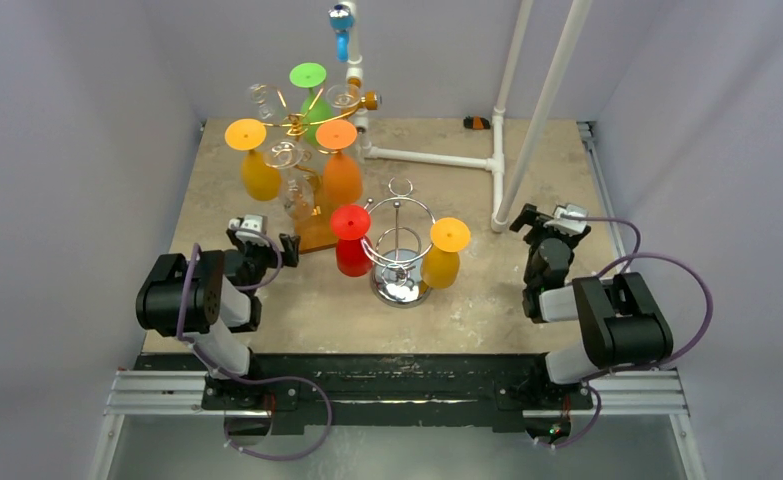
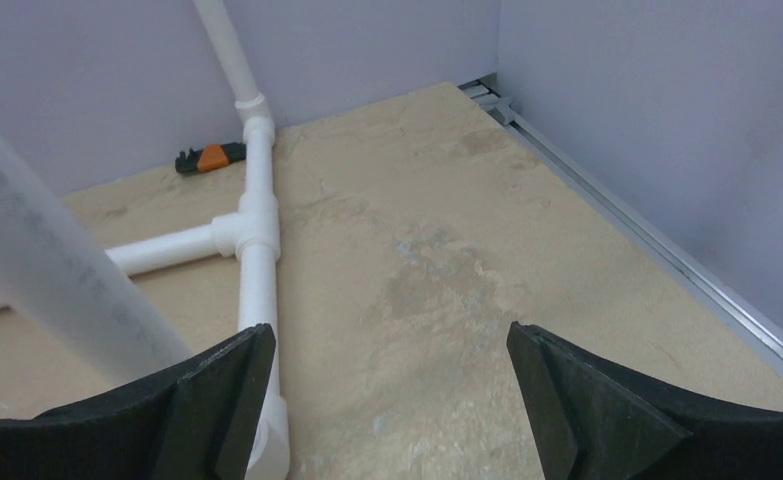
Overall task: Place the wine glass upside down on the wine glass rack
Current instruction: Reset both arms
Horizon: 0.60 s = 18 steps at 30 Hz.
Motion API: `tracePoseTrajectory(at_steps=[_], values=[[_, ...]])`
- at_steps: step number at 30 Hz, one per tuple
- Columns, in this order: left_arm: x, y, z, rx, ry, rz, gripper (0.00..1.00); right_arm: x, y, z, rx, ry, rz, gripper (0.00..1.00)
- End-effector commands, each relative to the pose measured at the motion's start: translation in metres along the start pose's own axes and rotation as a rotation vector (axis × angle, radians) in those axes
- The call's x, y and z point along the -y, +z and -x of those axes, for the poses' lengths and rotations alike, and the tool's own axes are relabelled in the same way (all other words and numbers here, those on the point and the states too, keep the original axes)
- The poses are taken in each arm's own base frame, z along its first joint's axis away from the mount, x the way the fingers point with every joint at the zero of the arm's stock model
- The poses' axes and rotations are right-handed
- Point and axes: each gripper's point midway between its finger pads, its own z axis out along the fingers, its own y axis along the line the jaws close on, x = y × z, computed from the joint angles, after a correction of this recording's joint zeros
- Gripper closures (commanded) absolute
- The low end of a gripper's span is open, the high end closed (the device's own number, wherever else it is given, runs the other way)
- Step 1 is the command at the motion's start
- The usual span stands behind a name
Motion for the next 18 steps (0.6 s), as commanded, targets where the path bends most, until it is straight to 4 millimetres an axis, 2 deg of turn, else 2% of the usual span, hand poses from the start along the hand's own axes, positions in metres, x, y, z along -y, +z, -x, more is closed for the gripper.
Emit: tracePoseTrajectory(at_steps=[1, 2, 4, 6, 8, 10, 18], values=[[-0.005, 0.004, 0.019, 0.064, 0.098, 0.047, 0.00, -0.003, -0.018, 0.016, 0.138, 0.005, 0.057, 0.01], [-0.007, 0.006, 0.016, 0.058, 0.078, 0.058, 0.00, -0.008, -0.016, 0.014, 0.103, 0.015, 0.073, 0.01], [-0.006, 0.009, 0.022, 0.087, 0.079, 0.046, 0.00, -0.011, -0.008, 0.020, 0.134, -0.011, 0.072, 0.01], [-0.007, 0.009, 0.015, 0.043, 0.080, 0.054, 0.00, -0.013, -0.005, 0.013, 0.086, -0.003, 0.070, 0.01], [-0.006, 0.011, 0.022, 0.083, 0.072, 0.046, 0.00, -0.014, -0.003, 0.015, 0.099, 0.002, 0.070, 0.01], [-0.008, 0.015, 0.012, 0.020, 0.076, 0.047, 0.00, -0.015, 0.000, 0.014, 0.083, -0.015, 0.067, 0.01], [-0.005, 0.018, 0.014, 0.031, 0.087, 0.036, 0.00, -0.014, 0.000, 0.016, 0.096, -0.021, 0.062, 0.01]])
